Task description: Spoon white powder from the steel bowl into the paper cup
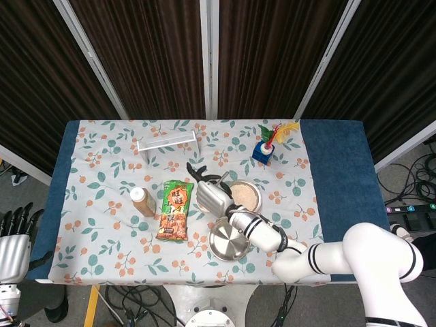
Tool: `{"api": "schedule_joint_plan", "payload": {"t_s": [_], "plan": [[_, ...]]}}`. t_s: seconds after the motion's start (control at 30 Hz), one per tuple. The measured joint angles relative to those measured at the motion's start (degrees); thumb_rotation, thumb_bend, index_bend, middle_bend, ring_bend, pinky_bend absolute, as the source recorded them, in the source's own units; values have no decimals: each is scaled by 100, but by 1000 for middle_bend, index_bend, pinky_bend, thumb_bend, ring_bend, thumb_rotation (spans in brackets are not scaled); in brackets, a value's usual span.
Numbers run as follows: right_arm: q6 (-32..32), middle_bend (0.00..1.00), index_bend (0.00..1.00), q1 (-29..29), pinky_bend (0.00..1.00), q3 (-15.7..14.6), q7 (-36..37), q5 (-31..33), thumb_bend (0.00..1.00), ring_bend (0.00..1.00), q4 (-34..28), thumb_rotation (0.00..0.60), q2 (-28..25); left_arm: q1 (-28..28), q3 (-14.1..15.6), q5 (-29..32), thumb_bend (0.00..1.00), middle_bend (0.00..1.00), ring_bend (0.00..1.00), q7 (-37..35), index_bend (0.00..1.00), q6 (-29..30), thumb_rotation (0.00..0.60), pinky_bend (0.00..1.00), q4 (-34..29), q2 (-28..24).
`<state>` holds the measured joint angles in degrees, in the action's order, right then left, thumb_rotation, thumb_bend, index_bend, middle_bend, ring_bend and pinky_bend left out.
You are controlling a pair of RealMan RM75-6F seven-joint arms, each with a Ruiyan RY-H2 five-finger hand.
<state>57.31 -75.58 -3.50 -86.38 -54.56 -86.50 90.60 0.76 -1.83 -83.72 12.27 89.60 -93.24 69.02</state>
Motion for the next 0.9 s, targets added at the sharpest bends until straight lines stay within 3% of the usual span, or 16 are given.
{"api": "schedule_joint_plan", "payload": {"t_s": [0.27, 0.47, 0.67, 0.9], "plan": [[125, 632, 644, 379, 0, 157, 1109, -111, 327, 306, -267, 600, -356, 11, 16, -56, 53, 145, 73, 114, 211, 40, 600, 70, -118, -70], [206, 631, 645, 882, 0, 200, 2503, -353, 327, 296, -644, 600, -736, -14, 7, -111, 53, 145, 74, 207, 211, 51, 600, 70, -213, -100], [368, 631, 644, 1562, 0, 12, 3994, -1072, 327, 290, -951, 600, -929, -41, 15, -149, 53, 145, 74, 280, 211, 26, 600, 70, -289, -116], [312, 630, 638, 2288, 0, -291, 5295, -1776, 324, 268, -878, 600, -684, -25, 31, -159, 53, 145, 73, 312, 211, 46, 600, 69, -373, -150]]}}
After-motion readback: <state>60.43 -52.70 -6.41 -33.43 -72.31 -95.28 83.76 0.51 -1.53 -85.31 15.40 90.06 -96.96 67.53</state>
